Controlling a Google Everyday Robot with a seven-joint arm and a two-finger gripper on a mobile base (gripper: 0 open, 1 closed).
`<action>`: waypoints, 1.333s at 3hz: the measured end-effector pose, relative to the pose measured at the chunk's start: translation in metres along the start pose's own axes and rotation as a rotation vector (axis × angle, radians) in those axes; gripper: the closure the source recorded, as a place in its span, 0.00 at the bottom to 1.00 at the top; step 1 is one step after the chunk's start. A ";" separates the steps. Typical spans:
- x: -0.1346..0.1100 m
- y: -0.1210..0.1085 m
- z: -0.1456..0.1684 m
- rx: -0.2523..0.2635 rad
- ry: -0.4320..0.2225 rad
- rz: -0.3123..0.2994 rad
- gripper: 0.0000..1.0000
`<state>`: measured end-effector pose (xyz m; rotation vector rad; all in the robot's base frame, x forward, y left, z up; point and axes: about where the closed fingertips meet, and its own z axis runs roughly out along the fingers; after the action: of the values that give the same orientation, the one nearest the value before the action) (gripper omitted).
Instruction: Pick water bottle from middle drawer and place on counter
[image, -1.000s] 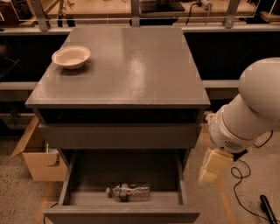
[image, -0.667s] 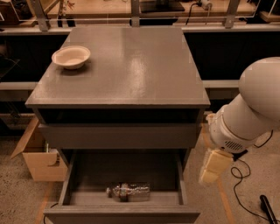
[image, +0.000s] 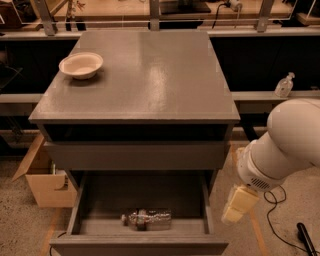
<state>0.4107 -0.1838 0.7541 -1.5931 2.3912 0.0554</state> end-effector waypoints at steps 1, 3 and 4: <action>0.006 0.012 0.041 -0.051 -0.045 0.044 0.00; -0.022 0.042 0.128 -0.137 -0.210 0.023 0.00; -0.045 0.051 0.168 -0.176 -0.296 0.001 0.00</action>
Offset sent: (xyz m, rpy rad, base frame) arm -0.0104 0.0560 -0.1378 0.2610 0.0626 0.0279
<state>0.4138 -0.0937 0.5973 -1.5325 2.2059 0.4795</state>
